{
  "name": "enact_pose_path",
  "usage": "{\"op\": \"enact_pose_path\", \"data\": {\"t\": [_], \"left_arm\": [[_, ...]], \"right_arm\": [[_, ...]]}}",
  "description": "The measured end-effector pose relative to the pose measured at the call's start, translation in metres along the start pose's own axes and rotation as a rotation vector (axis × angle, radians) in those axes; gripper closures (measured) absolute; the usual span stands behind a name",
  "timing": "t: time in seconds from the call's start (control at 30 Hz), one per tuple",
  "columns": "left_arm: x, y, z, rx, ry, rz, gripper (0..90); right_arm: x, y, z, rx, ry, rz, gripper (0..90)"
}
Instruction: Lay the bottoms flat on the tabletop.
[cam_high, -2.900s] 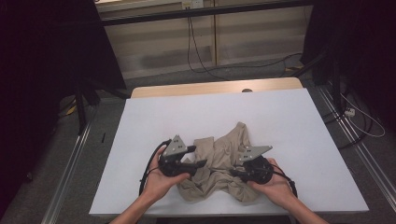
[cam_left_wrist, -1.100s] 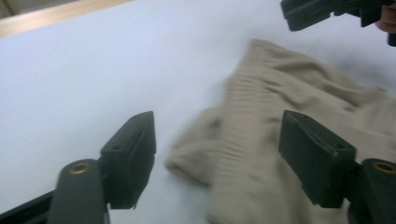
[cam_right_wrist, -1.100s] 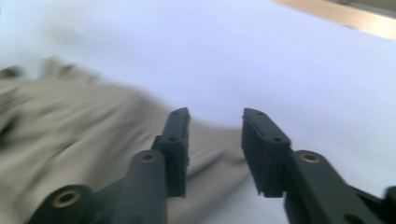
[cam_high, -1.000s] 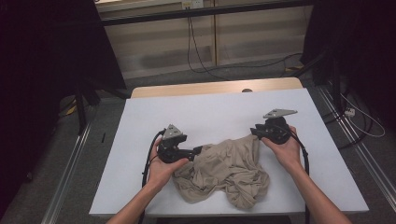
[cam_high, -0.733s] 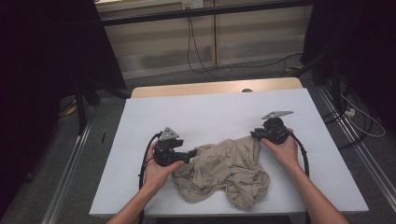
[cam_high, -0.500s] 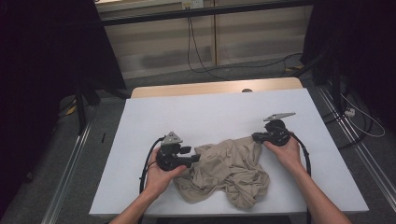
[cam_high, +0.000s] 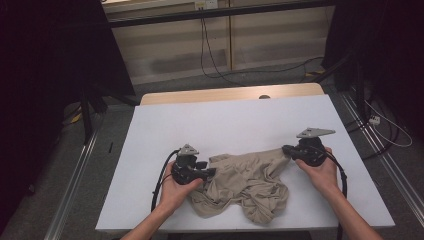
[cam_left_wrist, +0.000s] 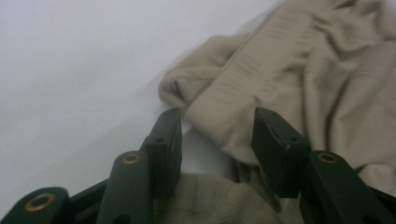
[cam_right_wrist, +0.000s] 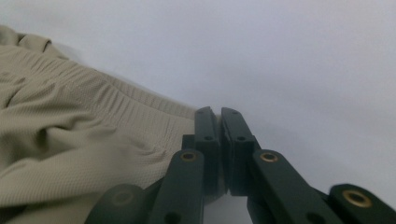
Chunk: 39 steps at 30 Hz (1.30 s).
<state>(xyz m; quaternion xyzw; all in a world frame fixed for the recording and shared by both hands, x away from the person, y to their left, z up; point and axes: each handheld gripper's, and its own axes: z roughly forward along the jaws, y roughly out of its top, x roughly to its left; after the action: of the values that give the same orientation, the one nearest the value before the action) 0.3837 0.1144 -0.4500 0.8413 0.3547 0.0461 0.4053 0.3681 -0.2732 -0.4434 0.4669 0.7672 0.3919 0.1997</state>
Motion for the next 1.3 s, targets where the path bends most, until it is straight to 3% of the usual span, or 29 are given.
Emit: {"op": "enact_pose_path", "data": {"t": [0.1, 0.13, 0.17, 0.27, 0.37, 0.47, 0.5, 0.7, 0.83, 1.13, 1.2, 1.3], "left_arm": [[-0.001, -0.003, 0.008, 0.022, -0.002, 0.019, 53.5], [-0.001, -0.003, 0.008, 0.022, -0.002, 0.019, 59.2], [-0.003, -0.003, 0.008, 0.020, -0.019, 0.024, 59.2], [-0.007, -0.002, 0.006, 0.017, -0.028, 0.045, 75.0], [-0.005, 0.000, -0.002, -0.019, -0.039, 0.021, 84.2], [0.000, 0.003, -0.011, -0.074, -0.046, -0.006, 85.3], [0.002, 0.004, -0.016, -0.097, -0.031, -0.009, 85.6], [0.007, 0.011, -0.027, -0.161, -0.004, -0.011, 85.6], [0.011, 0.021, -0.040, -0.226, 0.016, 0.017, 85.5], [0.016, 0.030, -0.062, -0.281, 0.032, 0.024, 85.6], [0.019, 0.035, -0.067, -0.300, 0.052, 0.033, 85.8], [0.021, 0.047, -0.077, -0.340, 0.057, 0.030, 85.8]], "right_arm": [[0.002, -0.010, -0.006, 0.012, 0.011, -0.007, 86.5], [0.002, -0.010, -0.006, 0.012, 0.011, -0.007, 86.5], [0.003, -0.010, -0.005, 0.019, 0.011, -0.005, 86.5], [0.004, -0.008, -0.002, 0.018, 0.008, -0.015, 86.4], [0.003, -0.006, -0.004, 0.003, 0.009, -0.003, 86.3], [0.001, -0.005, -0.009, -0.035, 0.017, 0.021, 86.3], [0.000, -0.002, -0.011, -0.055, 0.023, 0.029, 86.3], [0.005, 0.008, -0.014, -0.112, 0.046, 0.040, 86.2], [0.008, 0.025, -0.021, -0.186, 0.062, 0.033, 86.3], [0.015, 0.039, -0.022, -0.219, 0.075, 0.016, 86.3], [0.016, 0.042, -0.022, -0.224, 0.080, 0.007, 86.3], [0.015, 0.059, -0.030, -0.284, 0.079, 0.010, 86.3]]}}
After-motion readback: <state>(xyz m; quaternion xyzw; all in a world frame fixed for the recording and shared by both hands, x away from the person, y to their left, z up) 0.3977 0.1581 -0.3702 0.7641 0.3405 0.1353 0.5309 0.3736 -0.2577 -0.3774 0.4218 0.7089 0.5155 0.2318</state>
